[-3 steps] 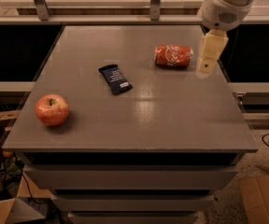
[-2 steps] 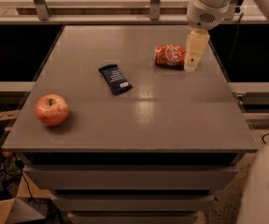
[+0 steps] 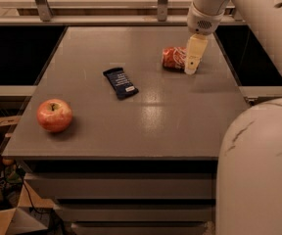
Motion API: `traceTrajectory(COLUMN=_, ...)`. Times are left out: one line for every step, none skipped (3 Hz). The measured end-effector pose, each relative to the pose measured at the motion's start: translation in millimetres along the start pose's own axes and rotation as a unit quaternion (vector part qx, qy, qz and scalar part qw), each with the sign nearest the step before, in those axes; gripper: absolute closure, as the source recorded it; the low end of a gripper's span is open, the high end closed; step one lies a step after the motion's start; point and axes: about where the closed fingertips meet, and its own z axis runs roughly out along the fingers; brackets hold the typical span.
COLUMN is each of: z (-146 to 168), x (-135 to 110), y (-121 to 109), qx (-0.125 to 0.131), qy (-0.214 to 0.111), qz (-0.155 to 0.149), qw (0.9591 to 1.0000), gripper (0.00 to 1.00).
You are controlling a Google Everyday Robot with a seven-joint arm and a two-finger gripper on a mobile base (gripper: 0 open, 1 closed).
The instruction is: Move coke can near apple
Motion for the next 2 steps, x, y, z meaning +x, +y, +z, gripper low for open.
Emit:
traceTrajectory(z=10.8, x=-7.4, y=4.0, qx=-0.003, qy=-0.002, qz=-0.015, qw=0.9999, gripper=0.00)
traceTrajectory(z=28.6, x=-16.9, y=7.0, qx=-0.014, qy=-0.008, qz=-0.033, qw=0.9993, gripper=0.00)
